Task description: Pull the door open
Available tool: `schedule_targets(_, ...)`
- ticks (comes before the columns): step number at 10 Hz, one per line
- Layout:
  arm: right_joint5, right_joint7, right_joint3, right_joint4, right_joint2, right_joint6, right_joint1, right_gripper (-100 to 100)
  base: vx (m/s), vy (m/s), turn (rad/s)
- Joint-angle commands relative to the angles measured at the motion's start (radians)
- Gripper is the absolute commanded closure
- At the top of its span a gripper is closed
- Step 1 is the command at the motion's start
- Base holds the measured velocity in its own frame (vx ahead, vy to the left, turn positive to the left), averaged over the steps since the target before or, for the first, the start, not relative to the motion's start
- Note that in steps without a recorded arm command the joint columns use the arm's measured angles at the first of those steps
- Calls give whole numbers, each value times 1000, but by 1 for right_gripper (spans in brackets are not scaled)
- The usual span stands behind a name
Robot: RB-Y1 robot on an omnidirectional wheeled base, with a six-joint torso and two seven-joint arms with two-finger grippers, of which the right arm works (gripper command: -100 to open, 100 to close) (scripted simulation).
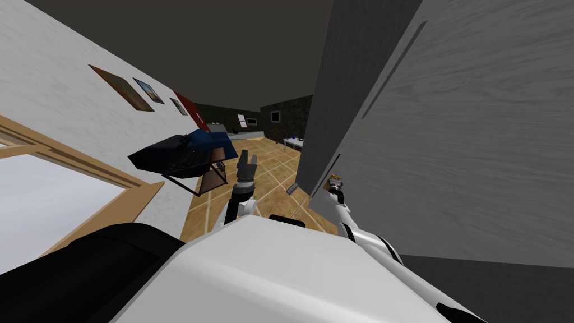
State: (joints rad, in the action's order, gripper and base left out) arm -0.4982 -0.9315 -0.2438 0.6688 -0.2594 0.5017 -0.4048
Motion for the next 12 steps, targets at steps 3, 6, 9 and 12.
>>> schedule_targets(3, -27, -100, 5, -5, -1, -9, 9, 100, -13, -18, 32)
schedule_targets(6, -41, -155, 10, -6, -4, -8, 10, 100, -8, -12, 25)
schedule_targets(9, -51, -194, 13, -6, -7, -7, 11, 100, -8, -11, 20)
schedule_targets(12, -65, -252, 18, -7, -10, -6, 12, 100, -5, -10, 21)
